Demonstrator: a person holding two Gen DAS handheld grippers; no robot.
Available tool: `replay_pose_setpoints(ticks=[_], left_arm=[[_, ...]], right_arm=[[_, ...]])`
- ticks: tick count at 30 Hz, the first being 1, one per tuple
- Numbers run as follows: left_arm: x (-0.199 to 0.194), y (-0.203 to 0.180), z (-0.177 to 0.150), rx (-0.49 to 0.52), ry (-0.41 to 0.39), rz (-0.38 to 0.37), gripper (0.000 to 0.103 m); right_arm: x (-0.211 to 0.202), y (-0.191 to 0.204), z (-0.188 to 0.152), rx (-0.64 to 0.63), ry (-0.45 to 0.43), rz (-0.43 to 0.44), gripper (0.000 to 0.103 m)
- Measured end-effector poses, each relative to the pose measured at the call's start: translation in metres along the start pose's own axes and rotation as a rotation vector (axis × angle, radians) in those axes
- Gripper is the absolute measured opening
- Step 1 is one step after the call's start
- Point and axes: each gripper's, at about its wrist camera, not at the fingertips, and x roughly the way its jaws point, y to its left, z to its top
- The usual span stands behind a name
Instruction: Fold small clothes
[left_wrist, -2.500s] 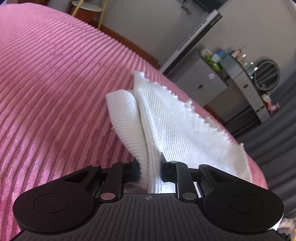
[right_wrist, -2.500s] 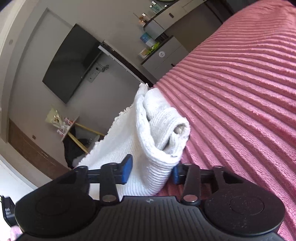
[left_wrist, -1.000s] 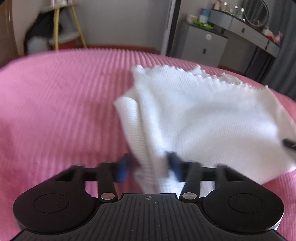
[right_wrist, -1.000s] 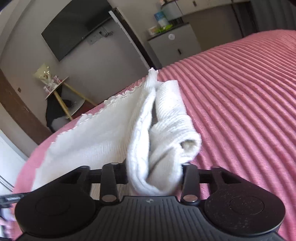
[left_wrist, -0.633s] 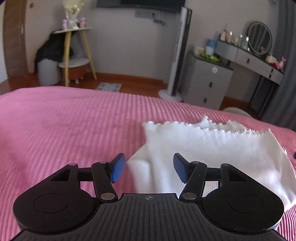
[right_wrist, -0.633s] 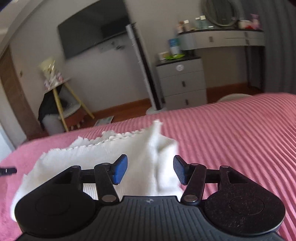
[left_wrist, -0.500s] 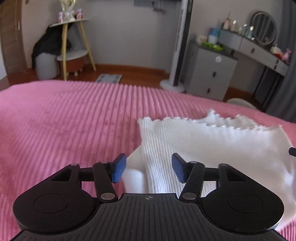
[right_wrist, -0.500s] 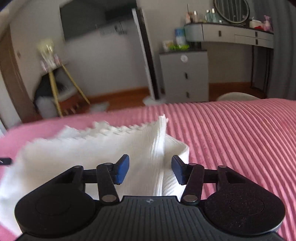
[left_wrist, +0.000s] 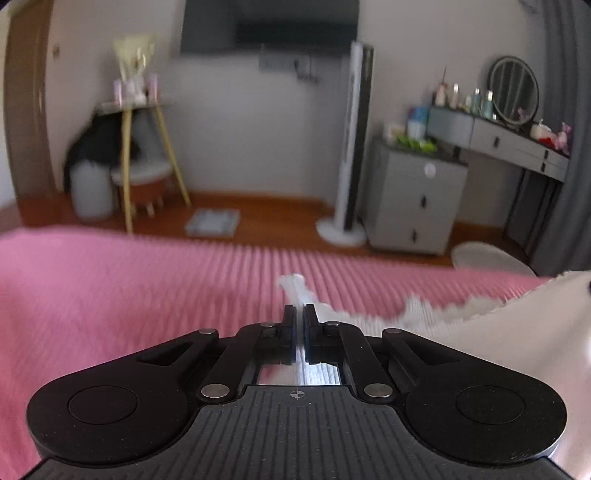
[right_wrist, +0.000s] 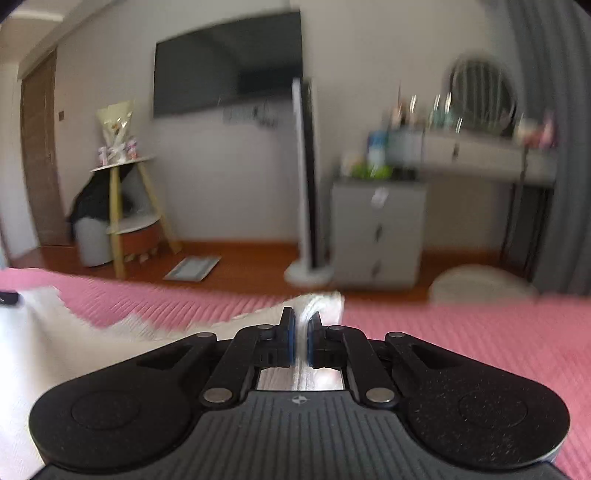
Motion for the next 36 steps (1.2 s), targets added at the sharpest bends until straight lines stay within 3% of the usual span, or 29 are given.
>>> replay_pose_setpoints(ticks=[3,5,7,8,10,12,14,16,18,19,20,23,24,26,29,33,36], left_arm=[[0.000,-0.006,0.010,0.008,-0.063,0.066,0.006],[0.012,-0.010,0.009,0.004,-0.010,0.079,0.008],[0.026,-0.017,-0.001,0.075,0.074,0.168,0.010],[0.027,-0.019,-0.007,0.094,0.100,0.191,0.010],[0.012,-0.016,-0.018,0.066,0.125,0.148,0.015],[-0.013,-0.013,-0.032,0.021,0.132,0.080,0.031],[-0.037,-0.013,-0.049,0.003,0.155,0.000,0.037],[-0.049,-0.018,-0.068,0.033,0.209,-0.058,0.046],[-0.040,-0.018,-0.084,0.070,0.285,-0.017,0.049],[-0.032,-0.012,-0.086,0.044,0.316,0.004,0.056],[-0.032,-0.002,-0.084,-0.037,0.338,-0.001,0.059],[-0.051,0.028,-0.070,-0.323,0.413,-0.054,0.058],[-0.062,0.034,-0.068,-0.347,0.403,-0.083,0.058],[-0.083,0.032,-0.065,-0.269,0.390,-0.053,0.060],[-0.116,0.020,-0.074,-0.156,0.388,-0.019,0.068],[-0.155,0.023,-0.082,-0.163,0.377,-0.092,0.072],[-0.182,0.022,-0.086,-0.148,0.340,-0.107,0.074]], right_arm=[[0.009,0.010,0.002,-0.048,-0.032,-0.069,0.006],[0.026,0.010,-0.003,-0.026,0.054,-0.056,0.009],[0.043,0.012,-0.013,-0.030,0.199,-0.087,0.013],[0.037,0.012,-0.017,-0.029,0.198,-0.114,0.013],[0.007,0.006,-0.020,0.032,0.136,-0.071,0.014],[-0.033,0.003,-0.029,0.084,0.100,-0.017,0.014],[-0.067,0.007,-0.045,0.065,0.090,0.036,0.014],[-0.086,0.014,-0.063,0.025,0.114,0.062,0.014],[-0.082,0.021,-0.078,-0.022,0.195,0.045,0.014],[-0.074,0.020,-0.085,-0.038,0.255,0.010,0.014],[-0.071,0.018,-0.090,-0.030,0.288,-0.013,0.014],[-0.093,0.018,-0.077,0.059,0.245,-0.098,0.017],[-0.107,0.019,-0.072,0.086,0.211,-0.108,0.019],[-0.132,0.020,-0.065,0.131,0.176,-0.094,0.023],[-0.163,0.028,-0.063,0.155,0.191,-0.104,0.023],[-0.212,0.044,-0.056,0.179,0.189,-0.093,0.023],[-0.242,0.060,-0.050,0.186,0.175,-0.107,0.024]])
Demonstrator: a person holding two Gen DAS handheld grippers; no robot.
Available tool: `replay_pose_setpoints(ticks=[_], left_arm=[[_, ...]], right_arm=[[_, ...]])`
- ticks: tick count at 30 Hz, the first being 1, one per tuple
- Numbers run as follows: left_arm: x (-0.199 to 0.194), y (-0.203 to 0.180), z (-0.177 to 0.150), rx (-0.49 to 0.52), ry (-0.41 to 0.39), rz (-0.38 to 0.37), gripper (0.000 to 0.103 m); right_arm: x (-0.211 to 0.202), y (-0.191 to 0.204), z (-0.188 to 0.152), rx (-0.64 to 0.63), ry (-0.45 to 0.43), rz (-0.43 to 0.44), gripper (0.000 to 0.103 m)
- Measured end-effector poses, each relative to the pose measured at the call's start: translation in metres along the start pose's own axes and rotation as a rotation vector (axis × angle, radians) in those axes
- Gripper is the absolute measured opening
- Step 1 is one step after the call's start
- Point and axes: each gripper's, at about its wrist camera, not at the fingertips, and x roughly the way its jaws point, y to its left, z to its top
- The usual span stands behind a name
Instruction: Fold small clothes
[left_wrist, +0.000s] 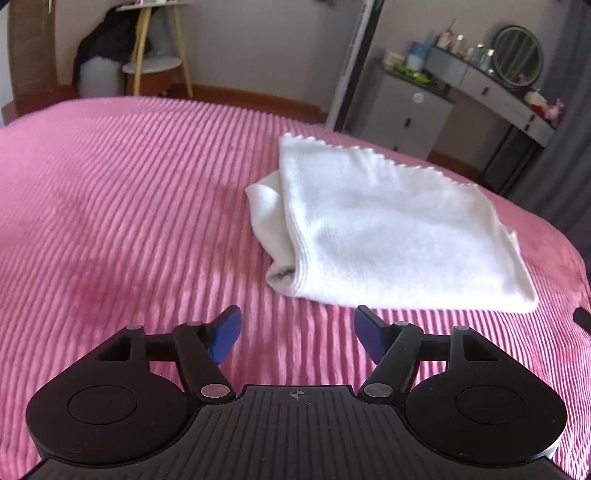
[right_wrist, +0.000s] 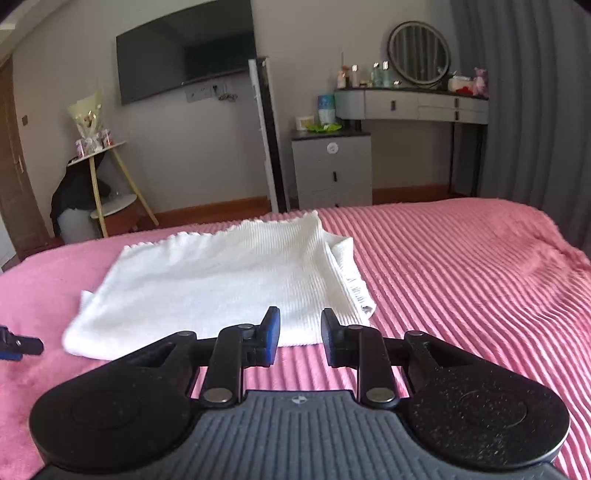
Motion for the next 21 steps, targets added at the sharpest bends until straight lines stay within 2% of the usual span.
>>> replay_pose_setpoints(ticks=[6,9,12,14,17,21], left_arm=[[-0.036,-0.010,0.001,0.080,-0.098,-0.026,0.080],[-0.044,-0.016,0.009,0.116,-0.130,-0.028,0.080],[-0.043,-0.021,0.018,0.136,-0.130,-0.033,0.080],[-0.040,-0.025,0.022,0.147,-0.124,-0.029,0.080],[-0.036,-0.028,0.022,0.150,-0.115,-0.023,0.081],[-0.020,-0.021,0.017,0.117,-0.102,-0.007,0.086]], right_arm=[[-0.037,0.031,0.023,-0.009,-0.020,-0.015,0.024],[-0.045,0.042,0.033,0.009,-0.029,-0.016,0.029],[-0.046,0.048,0.042,0.053,-0.026,-0.010,0.036],[-0.043,0.050,0.043,0.087,-0.012,0.016,0.050],[-0.035,0.058,0.036,0.073,-0.020,0.043,0.057],[-0.006,0.061,0.020,0.080,-0.004,0.090,0.059]])
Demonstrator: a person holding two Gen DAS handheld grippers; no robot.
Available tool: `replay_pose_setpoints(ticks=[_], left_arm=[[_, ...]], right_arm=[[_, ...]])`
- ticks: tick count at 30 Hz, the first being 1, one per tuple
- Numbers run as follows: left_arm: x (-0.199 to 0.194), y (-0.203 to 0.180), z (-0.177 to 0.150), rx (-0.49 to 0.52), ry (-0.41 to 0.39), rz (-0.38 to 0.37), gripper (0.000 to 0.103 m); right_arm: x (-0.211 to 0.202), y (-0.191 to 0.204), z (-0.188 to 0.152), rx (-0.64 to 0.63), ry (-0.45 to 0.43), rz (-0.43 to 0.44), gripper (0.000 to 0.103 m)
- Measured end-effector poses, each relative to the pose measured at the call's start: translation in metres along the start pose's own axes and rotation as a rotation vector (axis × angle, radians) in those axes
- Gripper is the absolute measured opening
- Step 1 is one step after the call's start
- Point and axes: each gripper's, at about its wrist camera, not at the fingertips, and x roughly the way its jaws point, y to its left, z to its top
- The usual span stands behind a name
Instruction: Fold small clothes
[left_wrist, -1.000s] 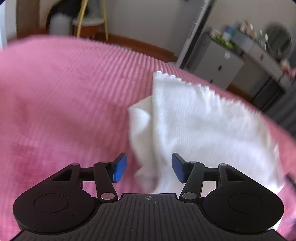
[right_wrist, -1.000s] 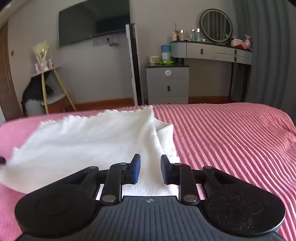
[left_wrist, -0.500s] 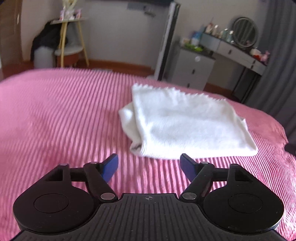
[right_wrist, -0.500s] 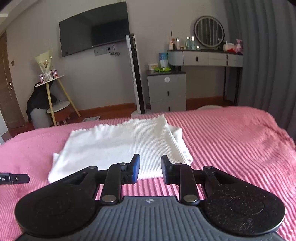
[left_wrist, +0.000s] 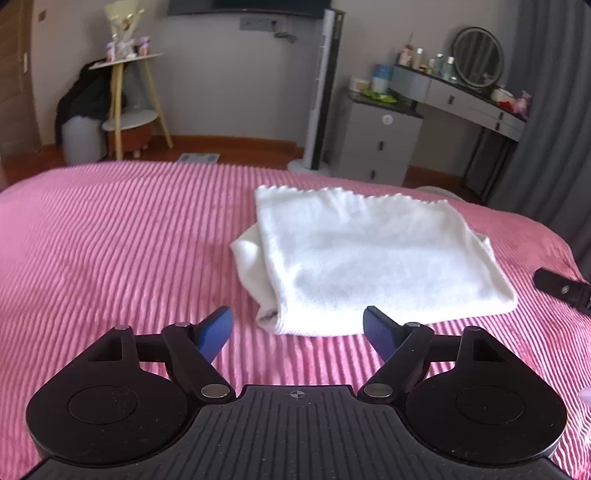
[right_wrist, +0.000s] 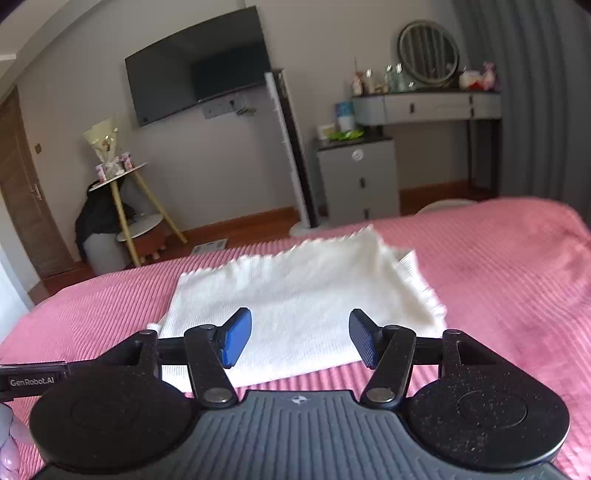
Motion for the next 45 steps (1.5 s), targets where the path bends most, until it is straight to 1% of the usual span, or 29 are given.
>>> replay_pose_setpoints(ticks=[3,6,7,8,10,12,14,18,20,23,26,28,30,32,33,34,36,37,38,40,41,42,44,45], left_arm=[[0.021,0.013,-0.010,-0.080,0.019,-0.004,0.086],[0.048,0.027,-0.016,-0.189,0.032,0.002,0.086],[0.058,0.031,-0.016,-0.226,0.038,-0.001,0.086],[0.068,0.036,-0.016,-0.265,0.042,-0.010,0.086],[0.088,0.045,-0.015,-0.341,0.047,-0.031,0.086],[0.108,0.054,-0.014,-0.430,0.062,-0.069,0.086],[0.124,0.058,-0.014,-0.489,0.081,-0.097,0.086],[0.146,0.059,-0.017,-0.555,0.089,-0.142,0.087],[0.152,0.057,-0.018,-0.565,0.088,-0.146,0.090],[0.155,0.051,-0.015,-0.549,0.075,-0.137,0.089],[0.154,0.050,-0.011,-0.559,0.064,-0.152,0.078],[0.156,0.051,-0.009,-0.569,0.077,-0.143,0.059],[0.155,0.052,-0.008,-0.566,0.089,-0.140,0.052],[0.151,0.054,-0.007,-0.564,0.077,-0.161,0.052],[0.150,0.056,-0.007,-0.564,0.076,-0.162,0.056],[0.149,0.057,-0.008,-0.564,0.079,-0.150,0.068],[0.150,0.061,-0.011,-0.566,0.104,-0.120,0.083],[0.150,0.063,-0.014,-0.572,0.109,-0.122,0.083],[0.151,0.066,-0.016,-0.582,0.106,-0.140,0.083],[0.154,0.069,-0.017,-0.610,0.104,-0.166,0.091],[0.157,0.070,-0.016,-0.626,0.102,-0.185,0.092],[0.160,0.071,-0.014,-0.641,0.095,-0.194,0.092],[0.167,0.069,-0.008,-0.641,0.086,-0.201,0.087],[0.172,0.067,-0.004,-0.634,0.093,-0.205,0.074]], right_arm=[[0.028,-0.009,-0.012,0.025,0.016,0.033,0.059],[0.055,-0.023,-0.028,0.003,0.020,0.050,0.058],[0.064,-0.029,-0.033,-0.003,0.027,0.056,0.056],[0.072,-0.035,-0.037,-0.008,0.035,0.061,0.050],[0.086,-0.048,-0.044,-0.010,0.043,0.066,0.045],[0.098,-0.065,-0.050,0.029,0.048,0.069,0.045],[0.109,-0.085,-0.050,0.084,0.060,0.070,0.045],[0.125,-0.116,-0.047,0.173,0.056,0.049,0.045],[0.128,-0.123,-0.048,0.173,0.040,0.040,0.045],[0.135,-0.124,-0.051,0.141,0.049,0.024,0.045],[0.133,-0.126,-0.051,0.174,0.043,0.060,0.045],[0.132,-0.123,-0.051,0.167,0.034,0.064,0.045],[0.131,-0.121,-0.052,0.170,0.034,0.078,0.045],[0.130,-0.119,-0.052,0.181,0.036,0.093,0.045],[0.130,-0.118,-0.052,0.183,0.037,0.102,0.045],[0.130,-0.116,-0.052,0.183,0.038,0.106,0.045],[0.129,-0.112,-0.053,0.176,0.040,0.113,0.045],[0.129,-0.110,-0.053,0.173,0.041,0.117,0.045],[0.129,-0.108,-0.054,0.168,0.040,0.119,0.045],[0.130,-0.104,-0.054,0.158,0.039,0.130,0.045],[0.131,-0.103,-0.054,0.156,0.038,0.132,0.046],[0.131,-0.102,-0.055,0.154,0.040,0.134,0.046],[0.133,-0.100,-0.056,0.150,0.044,0.140,0.046],[0.133,-0.099,-0.056,0.146,0.043,0.140,0.046]])
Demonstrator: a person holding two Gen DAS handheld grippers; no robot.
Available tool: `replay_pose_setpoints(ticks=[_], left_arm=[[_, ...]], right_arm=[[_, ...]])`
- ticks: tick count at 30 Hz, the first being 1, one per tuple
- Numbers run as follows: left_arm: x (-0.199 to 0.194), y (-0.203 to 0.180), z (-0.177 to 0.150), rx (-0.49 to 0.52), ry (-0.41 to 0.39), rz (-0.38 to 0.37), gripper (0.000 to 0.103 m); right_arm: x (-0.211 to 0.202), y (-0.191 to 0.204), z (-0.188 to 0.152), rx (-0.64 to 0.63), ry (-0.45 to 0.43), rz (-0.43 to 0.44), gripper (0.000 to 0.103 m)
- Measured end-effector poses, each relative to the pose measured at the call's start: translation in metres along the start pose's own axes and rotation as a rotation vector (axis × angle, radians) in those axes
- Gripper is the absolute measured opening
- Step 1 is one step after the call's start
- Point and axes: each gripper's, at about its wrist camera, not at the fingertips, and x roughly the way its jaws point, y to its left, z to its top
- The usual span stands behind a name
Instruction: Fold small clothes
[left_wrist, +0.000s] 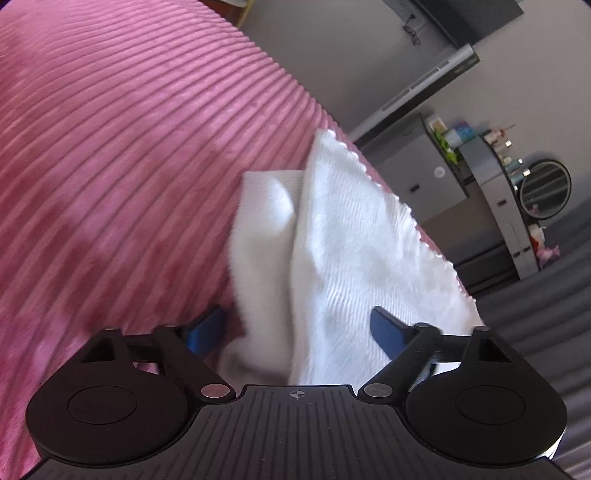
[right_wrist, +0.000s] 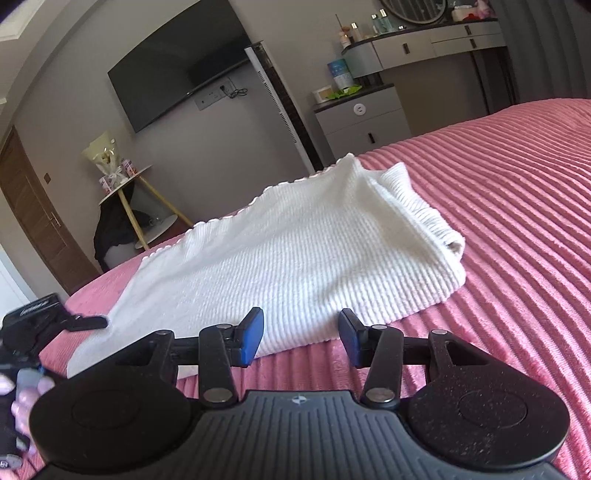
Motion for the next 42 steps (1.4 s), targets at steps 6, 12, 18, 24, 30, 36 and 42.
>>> replay_pose_setpoints(ticks=[6,12,18,24,30,36,42], left_arm=[[0.008,-0.020,0.011,0.064,0.018,0.034,0.022],[-0.014,-0.049,0.019,0.167,-0.027,-0.012,0.020],[-0.027,-0.102,0.013,0.330,-0.053,-0.009,0.020],[-0.028,-0.149,0.000,0.448,-0.054,-0.018,0.020],[-0.005,-0.229,-0.040,0.673,-0.040,-0.046,0.020],[0.062,-0.276,-0.109,0.912,0.144,-0.023,0.037],[0.036,-0.241,-0.118,0.773,0.121,-0.075,0.047]], right_arm=[[-0.002,0.004,-0.001,-0.033,-0.031,-0.004,0.045],[0.005,0.012,0.003,-0.062,-0.044,-0.019,0.030],[0.025,0.037,0.000,-0.112,-0.068,0.081,0.029],[0.045,0.033,-0.005,-0.111,0.042,0.113,0.030],[0.020,-0.015,0.022,0.108,-0.025,0.111,0.029],[0.009,-0.061,0.025,0.267,-0.051,0.096,0.030],[0.014,-0.081,0.018,0.361,-0.044,0.141,0.029]])
